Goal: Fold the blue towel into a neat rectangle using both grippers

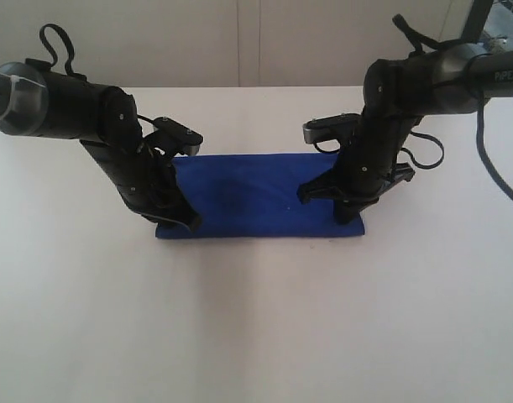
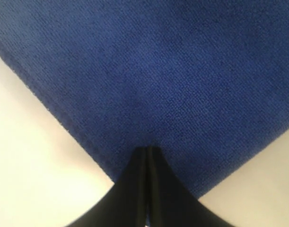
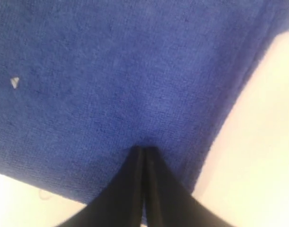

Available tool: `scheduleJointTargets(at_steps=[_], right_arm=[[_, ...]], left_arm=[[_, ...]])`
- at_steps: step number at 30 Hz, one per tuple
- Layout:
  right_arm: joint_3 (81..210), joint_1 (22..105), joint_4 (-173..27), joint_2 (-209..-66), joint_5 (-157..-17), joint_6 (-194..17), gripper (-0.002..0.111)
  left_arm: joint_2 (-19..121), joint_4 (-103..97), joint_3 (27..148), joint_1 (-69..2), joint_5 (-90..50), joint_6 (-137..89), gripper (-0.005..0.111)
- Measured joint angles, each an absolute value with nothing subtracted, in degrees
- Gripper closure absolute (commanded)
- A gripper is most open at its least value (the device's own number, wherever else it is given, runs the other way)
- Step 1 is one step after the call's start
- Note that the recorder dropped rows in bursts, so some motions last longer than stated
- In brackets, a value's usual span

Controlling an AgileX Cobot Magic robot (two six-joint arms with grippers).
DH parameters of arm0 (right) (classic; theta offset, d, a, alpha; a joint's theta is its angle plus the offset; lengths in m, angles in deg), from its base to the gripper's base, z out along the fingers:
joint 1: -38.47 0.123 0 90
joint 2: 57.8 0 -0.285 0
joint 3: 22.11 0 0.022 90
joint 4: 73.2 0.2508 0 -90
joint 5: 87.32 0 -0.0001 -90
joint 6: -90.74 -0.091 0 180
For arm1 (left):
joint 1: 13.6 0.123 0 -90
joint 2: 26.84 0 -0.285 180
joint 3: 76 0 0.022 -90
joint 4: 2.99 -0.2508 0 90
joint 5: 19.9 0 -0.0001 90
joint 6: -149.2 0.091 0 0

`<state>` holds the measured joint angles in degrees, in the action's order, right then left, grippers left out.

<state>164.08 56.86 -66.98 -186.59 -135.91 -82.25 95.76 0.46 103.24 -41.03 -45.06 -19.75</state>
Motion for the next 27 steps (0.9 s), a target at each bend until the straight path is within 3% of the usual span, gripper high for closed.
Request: scheduleJointTargets(at_steps=[9,19,27], right_arm=[[164.08,56.86,-66.21,-185.80,-136.15,-83.29,0.108],[164.54,56.86,-47.17,-185.10,-131.66,-76.25,0.108],[164.54,56.86,-50.03,-188.40,-131.69,-76.20,0.108]], left_arm=[[95.76,0.46,103.24,-41.03,-44.96,-19.75,0.107],[95.76,0.46,103.24,-41.03,-44.96,-19.75,0.107],[95.76,0.46,103.24,-41.03,-44.96,-19.75,0.107]])
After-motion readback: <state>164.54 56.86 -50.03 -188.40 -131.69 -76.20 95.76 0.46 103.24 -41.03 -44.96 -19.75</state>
